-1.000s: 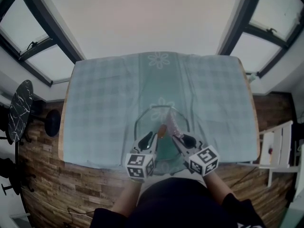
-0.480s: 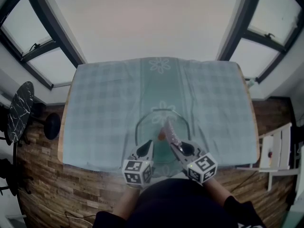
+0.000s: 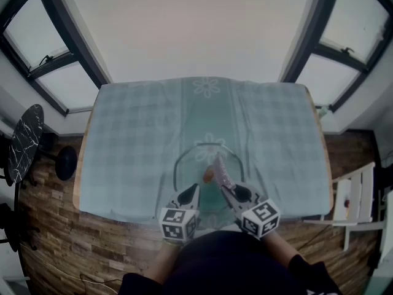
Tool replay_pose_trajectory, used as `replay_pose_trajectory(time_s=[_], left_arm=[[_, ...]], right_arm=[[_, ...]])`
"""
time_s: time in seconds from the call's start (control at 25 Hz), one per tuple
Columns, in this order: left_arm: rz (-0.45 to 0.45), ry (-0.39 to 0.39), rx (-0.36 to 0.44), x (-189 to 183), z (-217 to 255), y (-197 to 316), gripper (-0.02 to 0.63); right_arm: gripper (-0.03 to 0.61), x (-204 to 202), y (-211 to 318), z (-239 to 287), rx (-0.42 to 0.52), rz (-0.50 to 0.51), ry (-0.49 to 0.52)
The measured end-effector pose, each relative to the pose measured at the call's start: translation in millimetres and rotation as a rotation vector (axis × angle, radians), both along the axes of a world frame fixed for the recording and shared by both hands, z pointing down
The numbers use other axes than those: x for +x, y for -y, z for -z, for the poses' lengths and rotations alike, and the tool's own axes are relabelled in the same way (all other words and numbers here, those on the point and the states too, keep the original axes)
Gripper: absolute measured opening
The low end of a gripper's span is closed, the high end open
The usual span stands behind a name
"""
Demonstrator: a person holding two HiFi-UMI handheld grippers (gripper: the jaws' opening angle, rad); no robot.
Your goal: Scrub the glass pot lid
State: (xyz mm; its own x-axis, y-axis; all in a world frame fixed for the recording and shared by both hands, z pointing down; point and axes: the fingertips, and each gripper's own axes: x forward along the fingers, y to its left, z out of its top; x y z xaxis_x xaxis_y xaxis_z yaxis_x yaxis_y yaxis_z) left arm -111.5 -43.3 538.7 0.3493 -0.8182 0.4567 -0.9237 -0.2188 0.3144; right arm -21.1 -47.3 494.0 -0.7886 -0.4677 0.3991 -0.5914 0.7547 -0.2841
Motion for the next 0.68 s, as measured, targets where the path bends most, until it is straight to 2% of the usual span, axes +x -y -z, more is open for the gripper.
replay_pose_trajectory(time_s=[0.2,0.68], left_arm=[[0.015,-0.003,-0.007,-2,0,1,0.002],[0.014,-0.017,-0.019,0,-2,3,0.002]], right_arm=[[0.073,-4,-2,-2,0.029,0.024,0.022],[0.074,-11,-7,0,0.032,0.06,0.054]])
